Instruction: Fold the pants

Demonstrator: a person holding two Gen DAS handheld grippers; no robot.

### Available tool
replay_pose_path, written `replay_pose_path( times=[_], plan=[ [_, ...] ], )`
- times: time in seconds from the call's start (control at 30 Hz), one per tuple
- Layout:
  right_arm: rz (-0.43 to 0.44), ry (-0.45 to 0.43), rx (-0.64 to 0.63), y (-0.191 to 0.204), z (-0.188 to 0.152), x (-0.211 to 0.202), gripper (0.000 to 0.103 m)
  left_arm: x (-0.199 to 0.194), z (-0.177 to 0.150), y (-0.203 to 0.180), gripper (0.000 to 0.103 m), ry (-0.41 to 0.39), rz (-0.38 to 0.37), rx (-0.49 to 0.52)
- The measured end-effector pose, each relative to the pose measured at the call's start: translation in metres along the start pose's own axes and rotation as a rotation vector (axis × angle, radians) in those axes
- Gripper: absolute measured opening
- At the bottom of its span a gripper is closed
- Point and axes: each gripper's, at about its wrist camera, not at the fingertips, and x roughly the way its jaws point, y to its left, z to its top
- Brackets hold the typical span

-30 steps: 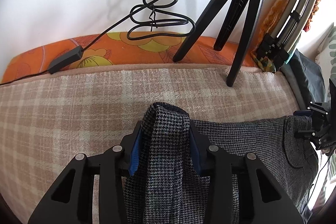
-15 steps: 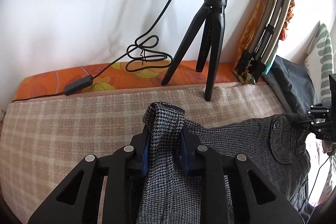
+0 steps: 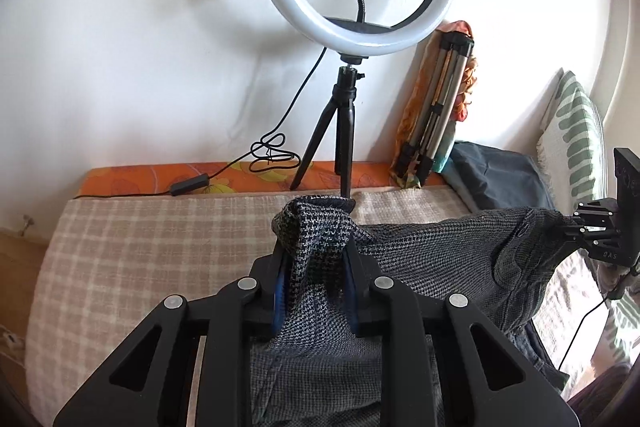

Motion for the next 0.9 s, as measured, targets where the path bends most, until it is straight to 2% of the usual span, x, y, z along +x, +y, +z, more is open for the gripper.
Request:
replay_pose_path(
  times=[0.43,0.7,0.9],
  plan=[
    [-0.022,-0.044,-0.084,0.077,-0.073,-0.066,0.009,-0.093,-0.101,-0.035,0.021,-0.056,0.031,0.024],
    [-0.043,0.033,-0.152,0.12,-0.135,-0.058,0.009,-0.102,-0.174,-0.031,0.022,0.031,-0.002,-0.065],
    [-0.068,0.062,-0.188,0.139,-0.164,-0.05,0.009,-0.113,-0.202,-0.031,0.027,0.069,-0.012,-0.07]
  ],
)
